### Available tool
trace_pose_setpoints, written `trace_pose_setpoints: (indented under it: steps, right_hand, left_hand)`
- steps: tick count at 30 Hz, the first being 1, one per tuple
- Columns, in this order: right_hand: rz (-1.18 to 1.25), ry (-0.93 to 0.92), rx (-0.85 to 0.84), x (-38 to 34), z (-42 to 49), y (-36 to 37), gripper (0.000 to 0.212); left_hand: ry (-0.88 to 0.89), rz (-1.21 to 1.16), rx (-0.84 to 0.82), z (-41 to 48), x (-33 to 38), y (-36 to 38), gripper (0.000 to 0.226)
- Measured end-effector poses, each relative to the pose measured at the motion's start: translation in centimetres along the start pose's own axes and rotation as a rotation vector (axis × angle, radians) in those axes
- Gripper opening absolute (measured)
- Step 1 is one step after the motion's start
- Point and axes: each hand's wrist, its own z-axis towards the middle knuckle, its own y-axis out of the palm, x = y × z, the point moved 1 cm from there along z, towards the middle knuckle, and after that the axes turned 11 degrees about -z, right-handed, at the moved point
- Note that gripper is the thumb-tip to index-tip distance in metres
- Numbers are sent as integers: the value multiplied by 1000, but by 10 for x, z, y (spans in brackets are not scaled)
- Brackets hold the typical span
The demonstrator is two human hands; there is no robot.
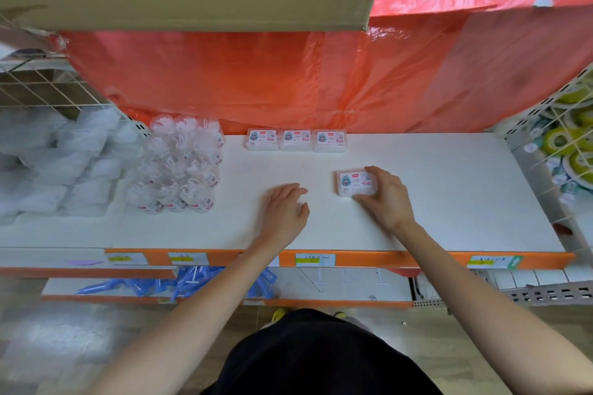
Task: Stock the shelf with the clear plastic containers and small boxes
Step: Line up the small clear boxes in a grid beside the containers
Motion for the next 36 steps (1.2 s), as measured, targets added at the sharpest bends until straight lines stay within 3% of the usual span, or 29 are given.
trace_pose_setpoints:
  steps: [5,8,15,24,36]
  right_hand:
    - [-128,25,52,9,-5,11,66]
    - [-211,-80,149,-2,-21,19,56]
    - [-436,-126,111,-10,-23,30,54]
    - [-427,-30,4,-6,42,30,58]
    - [-364,-56,39,-12,57,42,62]
  left_hand:
    - [64,131,-44,1,1,12,45]
    - [86,184,-46,3,4,19,55]
    - [75,309,-82,11,-7,30,60]
    - [93,318,-33,12,-10,34,56]
    - [111,348,-6,12,-11,34,55]
